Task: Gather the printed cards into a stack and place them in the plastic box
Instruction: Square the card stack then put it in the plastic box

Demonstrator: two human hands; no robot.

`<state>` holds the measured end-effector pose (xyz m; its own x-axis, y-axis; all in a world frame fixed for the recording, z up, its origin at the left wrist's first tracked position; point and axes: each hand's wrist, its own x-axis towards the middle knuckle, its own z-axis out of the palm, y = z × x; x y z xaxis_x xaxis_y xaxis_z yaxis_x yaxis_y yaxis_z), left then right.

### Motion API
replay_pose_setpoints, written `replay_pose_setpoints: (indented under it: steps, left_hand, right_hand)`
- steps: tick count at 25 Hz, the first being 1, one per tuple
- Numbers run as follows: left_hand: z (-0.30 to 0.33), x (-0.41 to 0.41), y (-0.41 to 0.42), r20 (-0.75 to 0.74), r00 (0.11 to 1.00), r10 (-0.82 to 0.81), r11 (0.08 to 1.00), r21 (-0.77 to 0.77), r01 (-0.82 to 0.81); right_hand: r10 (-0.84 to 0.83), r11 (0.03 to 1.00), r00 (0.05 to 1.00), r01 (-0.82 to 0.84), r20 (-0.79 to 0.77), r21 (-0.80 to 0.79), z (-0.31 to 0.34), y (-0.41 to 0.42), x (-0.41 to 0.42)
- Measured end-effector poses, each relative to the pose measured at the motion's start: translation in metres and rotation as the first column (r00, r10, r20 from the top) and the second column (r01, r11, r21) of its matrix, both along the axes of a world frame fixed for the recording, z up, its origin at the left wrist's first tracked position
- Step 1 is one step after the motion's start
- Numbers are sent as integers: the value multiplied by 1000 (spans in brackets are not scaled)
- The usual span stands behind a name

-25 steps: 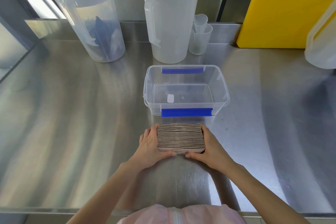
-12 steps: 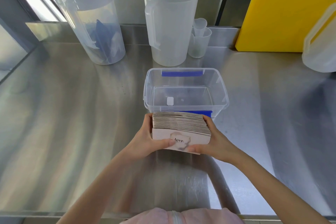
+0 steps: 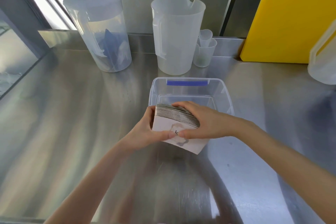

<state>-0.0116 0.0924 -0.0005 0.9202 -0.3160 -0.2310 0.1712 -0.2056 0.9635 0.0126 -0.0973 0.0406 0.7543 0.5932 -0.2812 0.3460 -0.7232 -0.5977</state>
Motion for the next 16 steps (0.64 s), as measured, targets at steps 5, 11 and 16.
replay_pose_setpoints:
  steps: [5, 11, 16]
  left_hand:
    - [5, 21, 0, -29, 997, 66, 996, -50, -67]
    - [-1, 65, 9, -99, 927, 362, 926, -81, -370]
    - [-20, 82, -1, -119, 841, 528, 849, 48, -526]
  right_hand:
    - [-189, 967, 965, 215, -180, 136, -5, 7, 21]
    - [-403, 684, 711, 653, -577, 326, -18, 13, 57]
    - [-479, 491, 453, 848, -752, 199, -56, 27, 92]
